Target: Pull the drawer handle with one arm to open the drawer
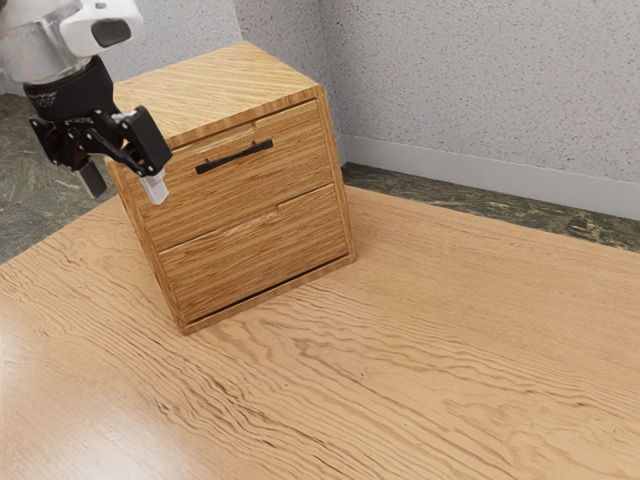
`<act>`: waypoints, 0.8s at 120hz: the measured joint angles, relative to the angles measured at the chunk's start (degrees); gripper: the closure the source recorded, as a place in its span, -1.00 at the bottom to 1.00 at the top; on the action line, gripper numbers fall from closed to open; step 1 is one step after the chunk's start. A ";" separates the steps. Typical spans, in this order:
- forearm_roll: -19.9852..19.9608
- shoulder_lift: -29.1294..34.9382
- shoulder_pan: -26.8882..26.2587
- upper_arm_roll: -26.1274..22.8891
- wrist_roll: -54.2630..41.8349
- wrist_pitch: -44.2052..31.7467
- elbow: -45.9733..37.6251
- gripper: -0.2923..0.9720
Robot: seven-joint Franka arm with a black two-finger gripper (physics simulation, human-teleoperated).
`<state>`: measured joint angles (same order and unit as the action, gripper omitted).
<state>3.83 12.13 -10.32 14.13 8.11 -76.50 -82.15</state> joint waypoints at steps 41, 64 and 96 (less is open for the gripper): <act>2.05 5.63 -0.05 -6.08 3.55 -7.41 -12.11 -0.54; 6.68 3.62 -0.14 -11.78 -1.79 -17.61 -14.86 -0.54; 25.84 -2.19 -0.14 -14.02 -8.60 -24.33 -14.67 -0.54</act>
<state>29.66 9.94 -10.46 0.12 -0.49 -100.83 -96.82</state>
